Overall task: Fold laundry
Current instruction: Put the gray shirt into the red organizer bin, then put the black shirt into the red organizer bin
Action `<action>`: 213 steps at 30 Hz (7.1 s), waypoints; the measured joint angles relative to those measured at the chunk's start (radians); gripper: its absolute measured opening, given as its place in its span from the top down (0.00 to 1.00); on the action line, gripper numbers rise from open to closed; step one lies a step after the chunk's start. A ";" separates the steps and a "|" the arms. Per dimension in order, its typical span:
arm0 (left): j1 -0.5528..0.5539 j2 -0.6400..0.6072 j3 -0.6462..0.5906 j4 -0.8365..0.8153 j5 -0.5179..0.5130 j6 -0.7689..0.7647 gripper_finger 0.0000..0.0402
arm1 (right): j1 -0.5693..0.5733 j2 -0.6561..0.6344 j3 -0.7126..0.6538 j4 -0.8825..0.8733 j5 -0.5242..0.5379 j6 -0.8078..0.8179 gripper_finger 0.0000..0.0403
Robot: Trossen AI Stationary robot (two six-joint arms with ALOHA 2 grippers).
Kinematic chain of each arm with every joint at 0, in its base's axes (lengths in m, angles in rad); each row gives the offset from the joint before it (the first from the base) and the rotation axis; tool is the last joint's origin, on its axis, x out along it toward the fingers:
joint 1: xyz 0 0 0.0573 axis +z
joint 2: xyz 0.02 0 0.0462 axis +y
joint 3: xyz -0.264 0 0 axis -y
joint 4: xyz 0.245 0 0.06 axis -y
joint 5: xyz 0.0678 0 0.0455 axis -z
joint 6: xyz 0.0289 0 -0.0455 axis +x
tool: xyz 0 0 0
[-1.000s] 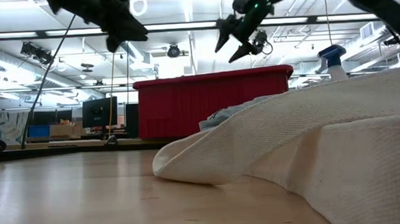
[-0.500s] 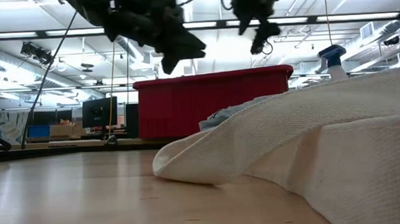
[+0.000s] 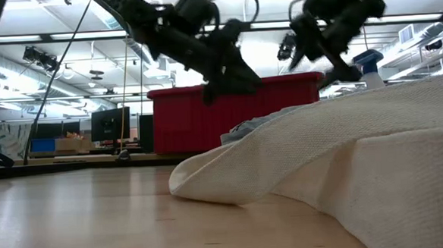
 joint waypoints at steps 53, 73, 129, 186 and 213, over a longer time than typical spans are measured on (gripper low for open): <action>0.151 -0.147 0.048 -0.329 0.259 0.154 0.64 | 0.121 0.184 -0.090 0.553 0.224 0.139 0.90; 0.214 -0.387 0.050 -0.397 0.098 0.192 0.64 | -0.274 0.458 0.630 0.465 -0.120 -0.172 0.90; 0.306 -0.385 0.050 -0.543 0.179 0.306 0.64 | -0.569 0.902 1.396 -0.273 0.453 -0.741 0.20; -0.230 0.370 0.347 -0.174 -0.376 0.684 0.14 | 0.092 -0.208 -0.262 0.174 0.070 0.091 0.32; -0.181 0.357 0.344 -0.338 -0.464 0.453 0.97 | 0.310 -0.371 -0.265 0.219 0.263 0.380 0.32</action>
